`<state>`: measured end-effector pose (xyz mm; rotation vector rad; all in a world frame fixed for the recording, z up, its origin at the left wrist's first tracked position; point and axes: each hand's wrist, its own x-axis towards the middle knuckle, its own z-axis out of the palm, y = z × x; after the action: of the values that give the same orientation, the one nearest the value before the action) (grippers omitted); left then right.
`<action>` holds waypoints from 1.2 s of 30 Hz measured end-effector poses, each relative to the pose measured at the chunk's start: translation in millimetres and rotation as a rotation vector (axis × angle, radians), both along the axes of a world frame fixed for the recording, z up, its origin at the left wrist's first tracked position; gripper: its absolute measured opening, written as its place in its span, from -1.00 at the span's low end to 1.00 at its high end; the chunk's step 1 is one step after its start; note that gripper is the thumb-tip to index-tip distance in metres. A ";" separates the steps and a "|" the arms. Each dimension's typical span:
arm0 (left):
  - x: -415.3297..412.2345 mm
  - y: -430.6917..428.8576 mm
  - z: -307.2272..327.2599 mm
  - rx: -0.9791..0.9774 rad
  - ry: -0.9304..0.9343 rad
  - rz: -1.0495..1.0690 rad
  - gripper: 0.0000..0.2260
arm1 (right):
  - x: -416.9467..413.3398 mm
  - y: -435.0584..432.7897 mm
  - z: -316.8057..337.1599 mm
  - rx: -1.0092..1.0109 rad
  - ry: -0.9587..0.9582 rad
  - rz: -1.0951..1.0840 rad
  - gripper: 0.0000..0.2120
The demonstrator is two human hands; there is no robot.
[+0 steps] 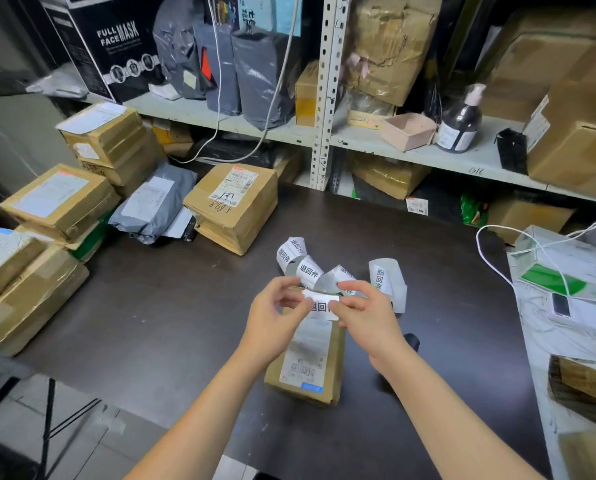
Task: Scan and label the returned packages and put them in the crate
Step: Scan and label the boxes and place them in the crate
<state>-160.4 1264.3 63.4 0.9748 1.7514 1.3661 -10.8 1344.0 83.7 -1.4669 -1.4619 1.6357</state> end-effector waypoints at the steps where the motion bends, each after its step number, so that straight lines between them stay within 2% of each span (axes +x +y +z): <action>1: -2.0 1.0 -2.5 -0.015 -0.032 0.005 -0.77 | 0.5 -2.6 -4.8 -0.010 -0.008 -0.003 -0.74; 5: -3.3 3.5 -15.9 -0.110 -0.026 0.027 -0.82 | -1.7 -8.2 -25.2 0.008 -0.077 -0.052 -0.77; 10: -4.2 9.7 -36.1 -0.188 0.229 0.024 -0.87 | -14.4 -13.3 -48.8 0.115 -0.299 -0.053 -0.79; 14: -6.2 15.7 -44.6 -0.217 0.284 0.008 -0.89 | -25.7 -15.2 -59.8 0.177 -0.416 -0.052 -0.82; 18: -8.6 21.7 -51.6 -0.214 0.350 -0.012 -0.87 | -34.1 -15.5 -67.5 0.243 -0.444 -0.050 -0.80; 21: -10.6 23.4 -55.1 -0.207 0.441 -0.067 -0.89 | -37.8 -13.5 -68.2 0.332 -0.528 -0.009 -0.83; 25: -10.6 24.0 -59.4 -0.206 0.641 -0.206 -0.89 | -41.2 -16.8 -66.3 0.424 -0.704 0.100 -0.98; 28: -10.0 21.3 -62.5 -0.267 0.753 -0.297 -0.86 | -41.9 -20.2 -68.2 0.537 -0.893 0.211 -0.88; 30: -14.6 19.3 -64.7 -0.300 0.774 -0.291 -0.85 | -39.1 -20.7 -70.3 0.549 -0.923 0.217 -0.83; 33: -24.3 16.1 -67.7 -0.327 0.764 -0.241 -0.83 | -30.2 -22.8 -73.5 0.452 -0.864 0.146 -0.82; 36: -31.7 12.4 -70.3 -0.352 0.608 -0.110 -0.74 | -22.6 -29.1 -77.1 0.418 -0.778 0.031 -0.83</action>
<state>-192.1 1276.7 -6.9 1.3437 2.2361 0.6830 -33.4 1314.9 6.6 -1.9095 -2.0666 0.6860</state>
